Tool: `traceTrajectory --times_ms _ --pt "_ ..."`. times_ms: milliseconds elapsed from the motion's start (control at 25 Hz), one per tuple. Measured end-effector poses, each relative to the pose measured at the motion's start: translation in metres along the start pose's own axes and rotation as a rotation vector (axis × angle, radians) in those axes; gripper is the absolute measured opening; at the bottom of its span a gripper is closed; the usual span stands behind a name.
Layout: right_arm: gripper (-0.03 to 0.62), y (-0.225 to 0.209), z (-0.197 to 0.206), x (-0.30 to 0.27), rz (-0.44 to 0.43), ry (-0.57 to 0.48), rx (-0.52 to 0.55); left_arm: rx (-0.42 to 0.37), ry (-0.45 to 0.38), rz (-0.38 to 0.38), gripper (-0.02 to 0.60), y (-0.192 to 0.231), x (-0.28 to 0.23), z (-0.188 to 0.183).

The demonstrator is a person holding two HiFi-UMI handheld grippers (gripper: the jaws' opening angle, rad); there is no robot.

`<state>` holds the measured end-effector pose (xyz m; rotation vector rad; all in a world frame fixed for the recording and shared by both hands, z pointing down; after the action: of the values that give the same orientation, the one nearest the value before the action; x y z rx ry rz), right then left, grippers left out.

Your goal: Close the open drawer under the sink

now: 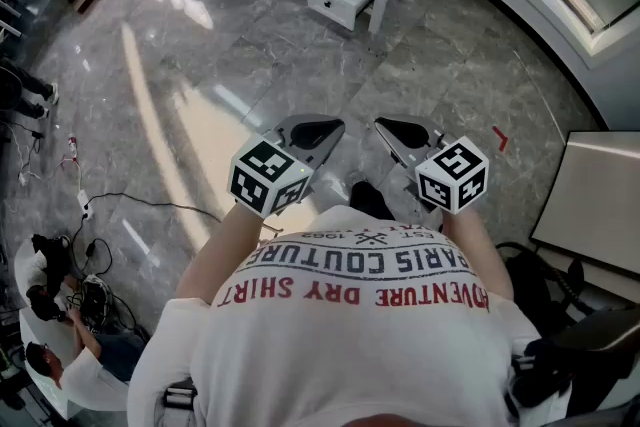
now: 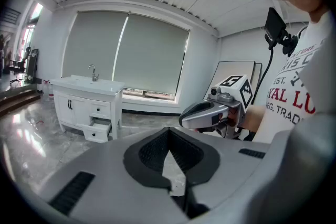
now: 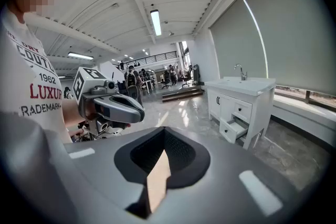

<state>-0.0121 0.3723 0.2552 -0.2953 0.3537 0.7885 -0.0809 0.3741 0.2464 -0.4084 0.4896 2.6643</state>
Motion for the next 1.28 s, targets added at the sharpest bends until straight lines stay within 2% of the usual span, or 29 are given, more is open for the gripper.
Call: traceTrajectory --times_ms 680,1080,1280 --pt "0.002 -0.005 0.000 -0.010 -0.003 0.018 -0.003 0.043 0.003 0.005 0.003 0.010 -0.003 0.005" --pt "0.002 0.006 -0.003 -0.013 -0.028 0.003 -0.038 0.071 -0.008 -0.004 0.003 0.010 0.007 0.012" --pt "0.002 -0.002 -0.001 -0.021 -0.046 0.006 -0.080 0.086 -0.002 -0.016 0.003 0.019 0.003 0.016"
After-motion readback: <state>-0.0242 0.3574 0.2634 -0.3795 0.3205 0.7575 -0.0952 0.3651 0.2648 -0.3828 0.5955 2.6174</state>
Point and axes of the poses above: the fingertips, and each gripper's own axes: x backward along the fingers, y to its left, z out of its underside, the point moved 1 cm from there along x, backward along the fingers, and after that the axes turned 11 degrees about z, right-handed, at the moved point
